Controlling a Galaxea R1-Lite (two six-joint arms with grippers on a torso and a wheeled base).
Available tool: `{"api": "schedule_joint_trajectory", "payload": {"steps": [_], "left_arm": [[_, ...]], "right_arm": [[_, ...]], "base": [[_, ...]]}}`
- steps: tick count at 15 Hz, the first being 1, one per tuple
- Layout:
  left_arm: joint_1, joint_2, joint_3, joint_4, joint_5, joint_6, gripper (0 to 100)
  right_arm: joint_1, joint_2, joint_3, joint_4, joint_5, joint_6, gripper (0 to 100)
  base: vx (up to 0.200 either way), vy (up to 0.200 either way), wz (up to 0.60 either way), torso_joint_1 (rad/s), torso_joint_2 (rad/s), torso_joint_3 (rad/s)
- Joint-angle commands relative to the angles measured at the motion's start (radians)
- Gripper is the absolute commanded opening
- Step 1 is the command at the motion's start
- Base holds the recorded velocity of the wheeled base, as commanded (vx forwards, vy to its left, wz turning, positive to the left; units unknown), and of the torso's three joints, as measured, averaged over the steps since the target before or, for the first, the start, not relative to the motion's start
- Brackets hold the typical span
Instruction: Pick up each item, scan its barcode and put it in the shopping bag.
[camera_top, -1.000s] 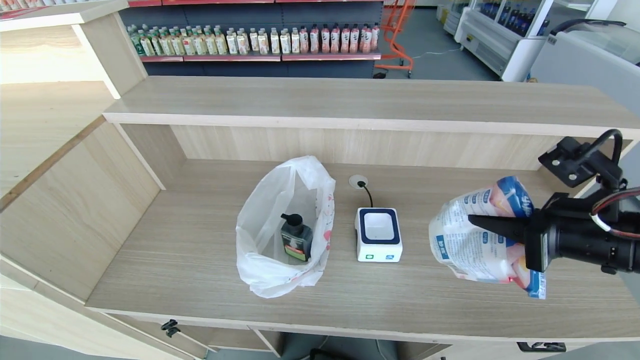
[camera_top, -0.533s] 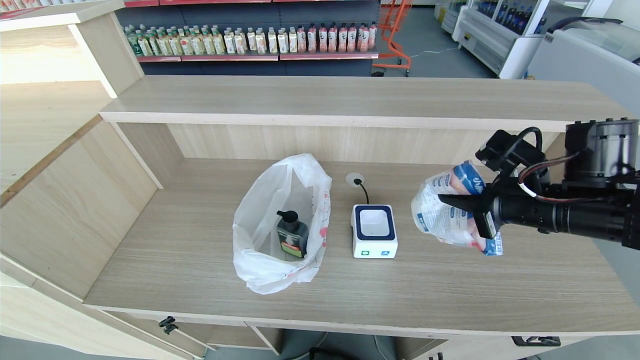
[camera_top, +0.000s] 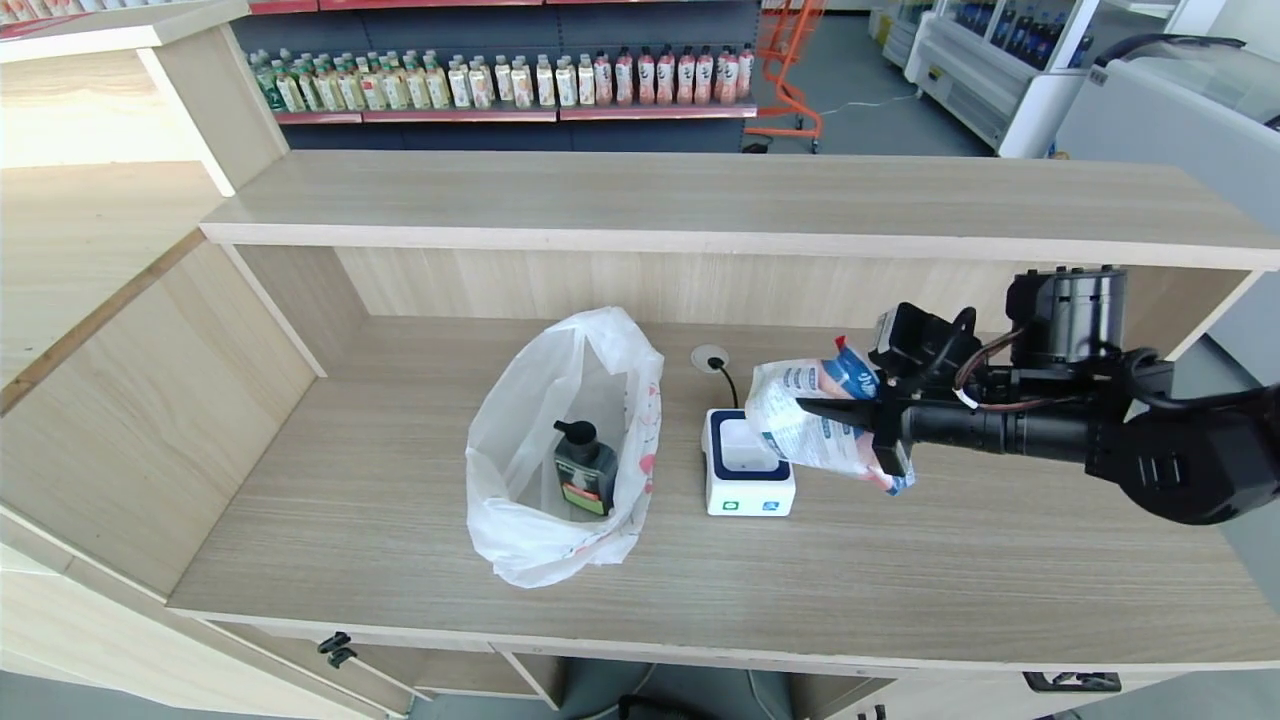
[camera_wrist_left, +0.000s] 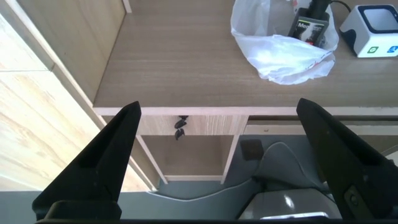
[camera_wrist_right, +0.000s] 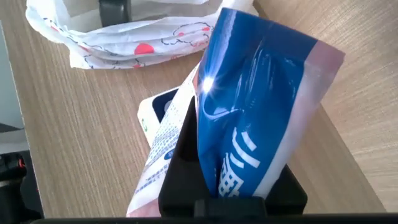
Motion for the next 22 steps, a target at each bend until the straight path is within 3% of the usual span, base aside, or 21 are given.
{"api": "schedule_joint_trajectory", "payload": {"steps": [1, 7, 17, 22], "left_arm": [[0.0, 0.002, 0.0, 0.0, 0.0, 0.0, 100], [0.0, 0.002, 0.0, 0.0, 0.0, 0.0, 100], [0.0, 0.002, 0.0, 0.0, 0.0, 0.0, 100], [0.0, 0.002, 0.0, 0.0, 0.0, 0.0, 100]], "right_arm": [[-0.029, 0.072, -0.01, -0.019, 0.081, -0.039, 0], [-0.071, 0.211, -0.095, -0.051, 0.259, -0.218, 0], [-0.066, 0.349, -0.257, -0.066, 0.34, -0.228, 0], [-0.068, 0.36, -0.26, -0.066, 0.337, -0.228, 0]], "base": [[0.0, 0.0, 0.0, 0.0, 0.0, 0.0], [0.0, 0.0, 0.0, 0.0, 0.0, 0.0], [0.0, 0.0, 0.0, 0.0, 0.0, 0.0], [0.0, 0.0, 0.0, 0.0, 0.0, 0.0]]}}
